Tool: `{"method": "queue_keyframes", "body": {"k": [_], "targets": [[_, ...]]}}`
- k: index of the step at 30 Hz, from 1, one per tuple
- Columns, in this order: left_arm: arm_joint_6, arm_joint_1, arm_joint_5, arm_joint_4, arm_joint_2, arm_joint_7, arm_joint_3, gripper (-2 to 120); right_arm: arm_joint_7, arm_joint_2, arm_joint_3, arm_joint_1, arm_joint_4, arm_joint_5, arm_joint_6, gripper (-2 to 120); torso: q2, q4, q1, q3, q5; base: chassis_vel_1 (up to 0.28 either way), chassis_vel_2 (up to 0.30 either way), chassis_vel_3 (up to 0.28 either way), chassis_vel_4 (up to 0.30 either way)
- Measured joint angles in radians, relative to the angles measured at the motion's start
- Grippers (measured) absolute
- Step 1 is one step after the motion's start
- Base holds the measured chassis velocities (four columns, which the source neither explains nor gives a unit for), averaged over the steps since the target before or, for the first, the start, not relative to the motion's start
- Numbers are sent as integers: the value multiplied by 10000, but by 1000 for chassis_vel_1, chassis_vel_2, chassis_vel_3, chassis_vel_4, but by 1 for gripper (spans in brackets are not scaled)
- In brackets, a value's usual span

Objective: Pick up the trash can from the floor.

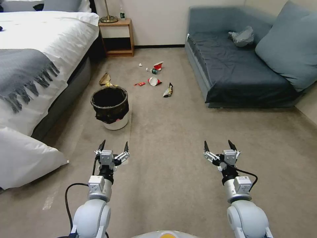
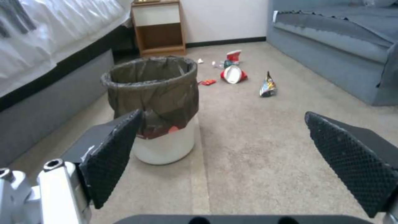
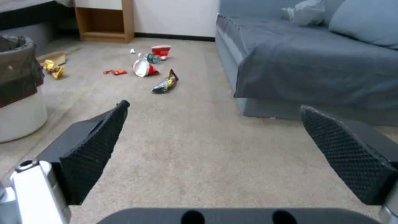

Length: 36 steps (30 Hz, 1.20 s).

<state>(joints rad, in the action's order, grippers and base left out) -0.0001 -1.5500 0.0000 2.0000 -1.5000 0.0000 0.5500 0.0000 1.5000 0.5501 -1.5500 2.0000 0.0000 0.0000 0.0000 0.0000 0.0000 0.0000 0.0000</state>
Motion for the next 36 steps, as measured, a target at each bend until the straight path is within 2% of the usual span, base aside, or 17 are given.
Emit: {"method": "queue_keyframes", "body": {"k": [36], "targets": [[0,0,0,0,0,0,0,97,0,0,0,0,0,0,0,100,0,0,0,0,0,0,0,0,0]]}}
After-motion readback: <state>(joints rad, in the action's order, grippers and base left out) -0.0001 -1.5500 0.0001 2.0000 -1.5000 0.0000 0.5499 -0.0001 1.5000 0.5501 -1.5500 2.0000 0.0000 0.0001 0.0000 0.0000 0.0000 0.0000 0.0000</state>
